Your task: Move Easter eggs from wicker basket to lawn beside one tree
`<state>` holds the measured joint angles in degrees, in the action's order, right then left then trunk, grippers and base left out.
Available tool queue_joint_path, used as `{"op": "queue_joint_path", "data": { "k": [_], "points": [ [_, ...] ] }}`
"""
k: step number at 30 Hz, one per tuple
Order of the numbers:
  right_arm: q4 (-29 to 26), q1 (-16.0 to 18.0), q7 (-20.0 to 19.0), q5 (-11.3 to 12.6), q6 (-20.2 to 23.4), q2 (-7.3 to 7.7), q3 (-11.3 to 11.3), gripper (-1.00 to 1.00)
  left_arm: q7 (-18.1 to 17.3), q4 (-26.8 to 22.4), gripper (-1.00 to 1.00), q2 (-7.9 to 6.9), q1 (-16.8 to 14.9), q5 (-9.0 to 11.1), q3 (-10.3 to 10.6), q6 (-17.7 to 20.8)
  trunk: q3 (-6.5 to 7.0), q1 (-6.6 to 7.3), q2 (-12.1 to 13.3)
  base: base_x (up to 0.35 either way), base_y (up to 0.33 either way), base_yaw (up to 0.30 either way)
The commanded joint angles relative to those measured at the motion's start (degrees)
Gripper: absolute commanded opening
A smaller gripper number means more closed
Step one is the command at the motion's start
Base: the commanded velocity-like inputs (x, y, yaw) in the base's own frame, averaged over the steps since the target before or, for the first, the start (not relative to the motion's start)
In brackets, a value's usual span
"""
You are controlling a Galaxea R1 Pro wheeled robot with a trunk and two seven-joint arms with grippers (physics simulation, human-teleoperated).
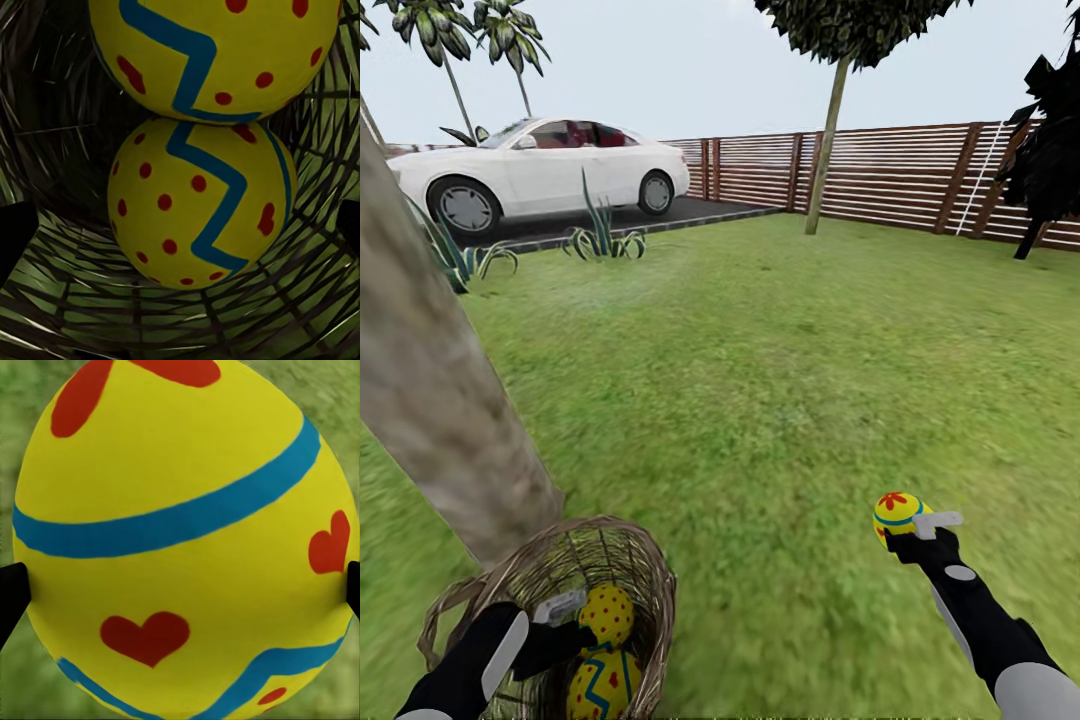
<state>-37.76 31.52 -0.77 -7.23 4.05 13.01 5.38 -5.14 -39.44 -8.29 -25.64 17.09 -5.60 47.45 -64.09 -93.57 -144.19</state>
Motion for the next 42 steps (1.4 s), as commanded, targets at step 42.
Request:
{"op": "queue_joint_path", "data": {
  "k": [42],
  "points": [
    [0.0, 0.0, -0.1, -0.7, 0.3, -0.54, 0.1, -1.00, -0.5, -0.9, 1.00, 2.55, 0.0, 0.0, 0.0, 0.2, -7.37, -0.84, -0.5, 0.000, 0.000, 0.000]
  ]
}}
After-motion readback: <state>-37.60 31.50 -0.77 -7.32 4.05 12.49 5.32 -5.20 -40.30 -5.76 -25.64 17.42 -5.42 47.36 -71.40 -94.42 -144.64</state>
